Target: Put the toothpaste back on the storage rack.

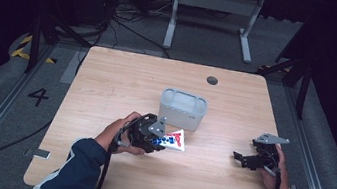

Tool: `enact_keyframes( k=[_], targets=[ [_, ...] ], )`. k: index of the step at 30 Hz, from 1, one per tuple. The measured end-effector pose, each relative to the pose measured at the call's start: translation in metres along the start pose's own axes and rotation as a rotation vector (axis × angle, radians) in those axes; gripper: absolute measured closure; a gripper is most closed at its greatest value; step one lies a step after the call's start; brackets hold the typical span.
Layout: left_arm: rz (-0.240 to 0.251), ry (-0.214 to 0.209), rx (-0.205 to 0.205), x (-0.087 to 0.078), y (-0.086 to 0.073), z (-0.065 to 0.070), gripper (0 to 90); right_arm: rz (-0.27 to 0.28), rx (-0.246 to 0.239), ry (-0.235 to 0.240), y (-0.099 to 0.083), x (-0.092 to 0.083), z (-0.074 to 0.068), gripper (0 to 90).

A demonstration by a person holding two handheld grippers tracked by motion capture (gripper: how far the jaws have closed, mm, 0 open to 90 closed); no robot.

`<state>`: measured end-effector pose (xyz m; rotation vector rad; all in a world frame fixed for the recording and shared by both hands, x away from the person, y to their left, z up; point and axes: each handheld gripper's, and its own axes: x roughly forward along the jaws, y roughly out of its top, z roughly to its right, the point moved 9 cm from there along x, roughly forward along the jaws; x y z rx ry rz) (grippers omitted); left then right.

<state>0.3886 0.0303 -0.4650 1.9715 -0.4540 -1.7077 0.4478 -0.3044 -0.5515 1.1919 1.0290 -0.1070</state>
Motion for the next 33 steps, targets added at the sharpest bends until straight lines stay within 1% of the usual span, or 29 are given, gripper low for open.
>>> enact_keyframes(
  k=[2, 4, 5, 6, 7, 8, 9, 10, 13, 14, 16, 18, 19, 20, 21, 22, 23, 25, 26, 29, 32, 33],
  targets=[
    [0.024, 0.004, -0.010, -0.003, 0.002, 0.000, 62.1, 0.000, 0.000, 0.000, 0.000, 0.000, 0.000, 0.2],
    [0.041, 0.005, -0.010, -0.005, 0.004, -0.001, 62.2, 0.000, 0.001, 0.000, 0.000, 0.000, 0.000, 0.2],
    [0.041, 0.005, -0.010, -0.005, 0.004, -0.001, 62.2, 0.000, 0.000, 0.000, 0.000, 0.000, 0.000, 0.2],
    [0.052, 0.011, -0.007, -0.008, 0.006, -0.001, 62.2, 0.000, 0.000, 0.000, 0.000, 0.000, 0.000, 0.2],
    [0.062, 0.012, -0.015, -0.009, 0.007, -0.001, 62.3, 0.000, 0.000, 0.000, 0.000, 0.000, 0.000, 0.2],
    [0.074, 0.018, -0.011, -0.010, 0.008, -0.003, 62.4, 0.000, 0.001, 0.000, 0.000, 0.000, 0.000, 0.2],
    [0.087, 0.019, -0.023, -0.011, 0.009, -0.003, 62.4, 0.001, 0.002, 0.000, 0.000, 0.000, 0.000, 0.2],
    [0.099, 0.022, -0.025, -0.012, 0.010, -0.004, 62.4, 0.000, 0.001, 0.000, 0.000, 0.000, 0.000, 0.2],
    [0.115, 0.029, -0.036, -0.014, 0.011, -0.006, 62.4, 0.000, 0.000, 0.000, 0.000, 0.000, 0.000, 0.2],
    [0.122, 0.033, -0.030, -0.015, 0.012, -0.007, 62.4, 0.001, 0.001, 0.000, 0.000, 0.000, 0.000, 0.2],
    [0.138, 0.035, -0.038, -0.016, 0.014, -0.007, 62.4, 0.001, 0.002, 0.000, 0.000, 0.000, 0.000, 0.2],
    [0.140, 0.036, -0.031, -0.017, 0.014, -0.007, 62.4, 0.000, 0.000, 0.000, 0.000, 0.000, 0.000, 0.2],
    [0.151, 0.038, -0.036, -0.018, 0.016, -0.007, 62.5, 0.000, 0.000, 0.000, 0.000, 0.000, 0.000, 0.2],
    [0.154, 0.043, -0.030, -0.019, 0.016, -0.008, 62.5, 0.000, 0.001, 0.000, 0.000, 0.000, 0.000, 0.2],
    [0.160, 0.047, -0.039, -0.019, 0.017, -0.008, 62.5, 0.001, 0.002, 0.000, 0.000, 0.000, 0.000, 0.2],
    [0.160, 0.047, -0.039, -0.019, 0.017, -0.008, 62.5, 0.001, 0.002, 0.000, 0.000, 0.000, 0.000, 0.2],
    [0.166, 0.057, -0.042, -0.021, 0.018, -0.009, 62.5, 0.000, 0.001, 0.000, 0.000, 0.000, 0.000, 0.2],
    [0.188, 0.069, -0.049, -0.025, 0.020, -0.012, 62.7, 0.000, 0.001, 0.000, 0.000, 0.000, 0.000, 0.2],
    [0.188, 0.069, -0.049, -0.025, 0.020, -0.012, 62.7, 0.000, 0.001, 0.000, 0.000, 0.000, 0.000, 0.2],
    [0.224, 0.071, -0.059, -0.029, 0.024, -0.014, 62.7, 0.001, 0.001, 0.002, 0.000, 0.000, 0.000, 0.2],
    [0.252, 0.083, -0.062, -0.032, 0.028, -0.017, 62.8, 0.001, 0.000, 0.002, 0.000, 0.000, 0.000, 0.2],
    [0.263, 0.082, -0.072, -0.033, 0.030, -0.017, 62.8, 0.001, 0.000, 0.002, 0.000, 0.000, 0.000, 0.2]
  ],
)
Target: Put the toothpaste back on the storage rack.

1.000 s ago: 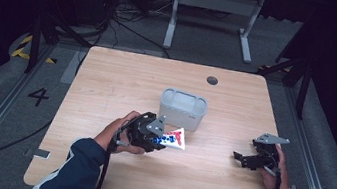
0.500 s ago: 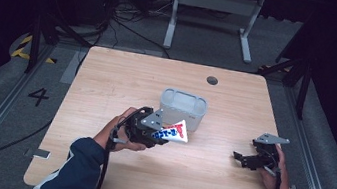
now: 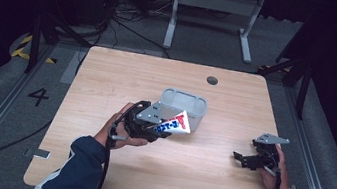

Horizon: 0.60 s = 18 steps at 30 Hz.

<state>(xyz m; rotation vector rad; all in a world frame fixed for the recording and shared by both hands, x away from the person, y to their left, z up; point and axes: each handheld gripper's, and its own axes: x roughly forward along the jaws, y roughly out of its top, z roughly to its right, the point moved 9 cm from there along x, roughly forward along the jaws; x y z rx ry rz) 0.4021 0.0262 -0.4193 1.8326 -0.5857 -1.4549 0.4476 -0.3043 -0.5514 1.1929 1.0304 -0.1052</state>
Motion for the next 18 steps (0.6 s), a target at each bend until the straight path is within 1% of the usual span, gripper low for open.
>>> enact_keyframes(
  k=[4, 8, 9, 10, 11, 14, 15, 16, 17, 18],
  targets=[
    [0.030, 0.012, -0.015, -0.001, 0.006, -0.002, 62.9, 0.000, -0.001, 0.000, 0.000, 0.000, 0.000, 0.2],
    [0.055, 0.022, -0.019, -0.001, 0.011, -0.005, 63.1, 0.000, -0.003, 0.000, 0.000, 0.000, 0.000, 0.2],
    [0.055, 0.026, -0.017, -0.001, 0.012, -0.007, 63.2, -0.001, -0.004, 0.000, 0.000, 0.000, 0.000, 0.2],
    [0.064, 0.028, -0.025, -0.001, 0.013, -0.007, 63.2, -0.001, -0.004, 0.000, 0.000, 0.000, 0.000, 0.2],
    [0.062, 0.033, -0.020, -0.001, 0.014, -0.008, 63.3, -0.001, -0.004, 0.000, 0.000, 0.000, 0.000, 0.2],
    [0.084, 0.039, -0.035, -0.001, 0.019, -0.010, 63.4, -0.001, -0.005, 0.000, 0.000, 0.000, 0.000, 0.2],
    [0.084, 0.039, -0.035, -0.001, 0.019, -0.010, 63.4, -0.001, -0.005, 0.000, 0.000, 0.000, 0.000, 0.2],
    [0.099, 0.055, -0.036, -0.001, 0.022, -0.013, 63.4, -0.001, -0.005, 0.001, 0.000, 0.000, 0.000, 0.2],
    [0.107, 0.056, -0.047, -0.001, 0.024, -0.013, 63.4, -0.001, -0.005, 0.000, 0.000, 0.000, 0.000, 0.2],
    [0.113, 0.063, -0.046, -0.002, 0.025, -0.015, 63.5, 0.000, -0.004, 0.001, 0.000, 0.000, 0.000, 0.2]
  ],
)
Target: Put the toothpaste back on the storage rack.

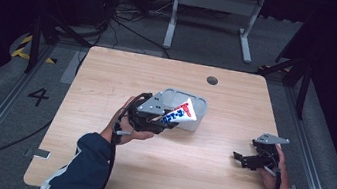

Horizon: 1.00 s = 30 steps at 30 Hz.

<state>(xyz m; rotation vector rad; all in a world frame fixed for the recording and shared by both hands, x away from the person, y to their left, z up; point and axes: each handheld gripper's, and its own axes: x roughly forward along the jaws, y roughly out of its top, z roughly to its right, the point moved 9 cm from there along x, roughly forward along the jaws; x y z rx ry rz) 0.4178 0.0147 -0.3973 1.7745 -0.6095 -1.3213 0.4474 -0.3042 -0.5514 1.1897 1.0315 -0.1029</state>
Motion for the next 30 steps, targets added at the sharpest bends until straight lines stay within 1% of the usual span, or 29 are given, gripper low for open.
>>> enact_keyframes(
  k=[4, 8, 10, 13, 14, 15, 20, 21, 23, 24, 25, 26, 27, 28, 30],
  targets=[
    [0.028, 0.016, -0.014, 0.001, 0.006, -0.004, 63.7, 0.000, -0.001, 0.000, 0.000, 0.000, 0.000, 0.2],
    [0.043, 0.023, -0.023, 0.002, 0.010, -0.007, 63.8, -0.001, -0.001, 0.001, 0.000, 0.000, 0.000, 0.2],
    [0.065, 0.042, -0.040, 0.004, 0.014, -0.012, 63.9, -0.001, -0.001, 0.002, 0.000, 0.000, 0.000, 0.2],
    [0.076, 0.056, -0.047, 0.006, 0.016, -0.015, 63.9, -0.001, -0.001, 0.003, 0.000, 0.000, 0.000, 0.2],
    [0.091, 0.069, -0.062, 0.007, 0.018, -0.018, 63.9, -0.001, -0.001, 0.003, 0.000, 0.000, 0.000, 0.2],
    [0.091, 0.069, -0.062, 0.007, 0.018, -0.018, 64.0, -0.001, -0.001, 0.003, 0.000, 0.000, 0.000, 0.2],
    [0.116, 0.099, -0.087, 0.012, 0.023, -0.022, 64.2, -0.001, -0.001, 0.003, 0.000, 0.000, -0.001, 0.2],
    [0.125, 0.106, -0.086, 0.013, 0.025, -0.023, 64.2, -0.001, -0.002, 0.004, 0.000, 0.000, -0.001, 0.2],
    [0.151, 0.112, -0.095, 0.014, 0.030, -0.025, 64.3, -0.001, -0.002, 0.004, 0.000, 0.000, -0.001, 0.2],
    [0.151, 0.112, -0.095, 0.014, 0.030, -0.025, 64.3, -0.001, -0.002, 0.005, 0.000, 0.000, -0.001, 0.2],
    [0.178, 0.114, -0.107, 0.015, 0.036, -0.027, 64.3, -0.001, -0.002, 0.005, 0.000, 0.000, -0.001, 0.2],
    [0.187, 0.120, -0.106, 0.016, 0.039, -0.028, 64.3, -0.001, -0.002, 0.005, 0.000, 0.000, -0.001, 0.2],
    [0.187, 0.120, -0.106, 0.016, 0.039, -0.028, 64.3, -0.001, -0.002, 0.005, 0.000, 0.000, -0.001, 0.2],
    [0.204, 0.120, -0.104, 0.017, 0.043, -0.030, 64.4, -0.001, -0.002, 0.005, 0.000, 0.000, -0.001, 0.2],
    [0.221, 0.120, -0.112, 0.018, 0.046, -0.032, 64.4, 0.000, -0.002, 0.005, 0.000, 0.000, -0.001, 0.2]
  ],
)
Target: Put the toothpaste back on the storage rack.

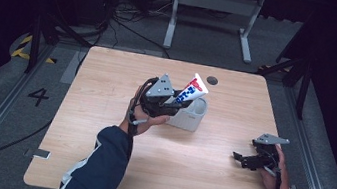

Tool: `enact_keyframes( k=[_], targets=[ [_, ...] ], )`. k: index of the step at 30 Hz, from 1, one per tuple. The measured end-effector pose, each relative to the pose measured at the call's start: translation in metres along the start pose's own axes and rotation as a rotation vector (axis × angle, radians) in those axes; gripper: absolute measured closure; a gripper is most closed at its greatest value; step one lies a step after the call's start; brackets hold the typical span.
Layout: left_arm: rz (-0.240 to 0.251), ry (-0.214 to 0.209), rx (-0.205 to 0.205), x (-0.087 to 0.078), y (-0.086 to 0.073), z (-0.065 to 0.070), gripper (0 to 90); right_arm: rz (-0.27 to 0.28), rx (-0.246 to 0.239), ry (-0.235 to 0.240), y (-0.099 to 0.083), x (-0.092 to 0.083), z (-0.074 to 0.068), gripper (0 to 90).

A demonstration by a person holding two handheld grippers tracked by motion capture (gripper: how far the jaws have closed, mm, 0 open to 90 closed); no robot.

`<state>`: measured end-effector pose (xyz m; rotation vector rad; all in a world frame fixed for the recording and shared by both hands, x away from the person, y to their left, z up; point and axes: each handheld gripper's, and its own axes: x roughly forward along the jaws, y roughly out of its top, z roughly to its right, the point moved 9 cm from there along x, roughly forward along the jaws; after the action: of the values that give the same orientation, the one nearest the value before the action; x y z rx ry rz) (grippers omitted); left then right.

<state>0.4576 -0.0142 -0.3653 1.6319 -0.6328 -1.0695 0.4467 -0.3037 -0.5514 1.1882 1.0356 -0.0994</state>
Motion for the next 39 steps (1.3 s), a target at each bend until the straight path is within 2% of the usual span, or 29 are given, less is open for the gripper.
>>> enact_keyframes(
  k=[3, 6, 16, 17, 21, 27, 34, 39],
  targets=[
    [0.020, 0.003, -0.005, 0.004, 0.003, -0.003, 64.4, 0.000, -0.001, 0.001, 0.000, 0.000, 0.000, 0.2],
    [0.041, 0.010, -0.031, 0.008, 0.004, -0.006, 64.5, 0.000, -0.001, 0.002, 0.000, 0.000, 0.000, 0.2],
    [0.079, 0.038, -0.049, 0.020, 0.005, -0.014, 64.9, 0.000, -0.002, 0.003, 0.000, 0.000, -0.001, 0.3],
    [0.089, 0.042, -0.064, 0.023, 0.006, -0.015, 64.9, 0.000, -0.003, 0.003, 0.000, 0.000, -0.001, 0.3],
    [0.086, 0.050, -0.057, 0.028, 0.006, -0.016, 64.9, 0.000, -0.003, 0.004, 0.000, 0.000, -0.001, 0.3],
    [0.106, 0.056, -0.080, 0.039, 0.003, -0.014, 64.9, 0.000, -0.003, 0.004, 0.000, 0.000, -0.001, 0.3],
    [0.127, 0.076, -0.083, 0.041, -0.001, -0.018, 65.0, 0.000, -0.003, 0.004, 0.000, 0.000, -0.001, 0.3],
    [0.136, 0.063, -0.087, 0.043, -0.007, -0.020, 65.0, 0.000, -0.003, 0.004, 0.000, 0.000, -0.001, 0.3]
  ],
)
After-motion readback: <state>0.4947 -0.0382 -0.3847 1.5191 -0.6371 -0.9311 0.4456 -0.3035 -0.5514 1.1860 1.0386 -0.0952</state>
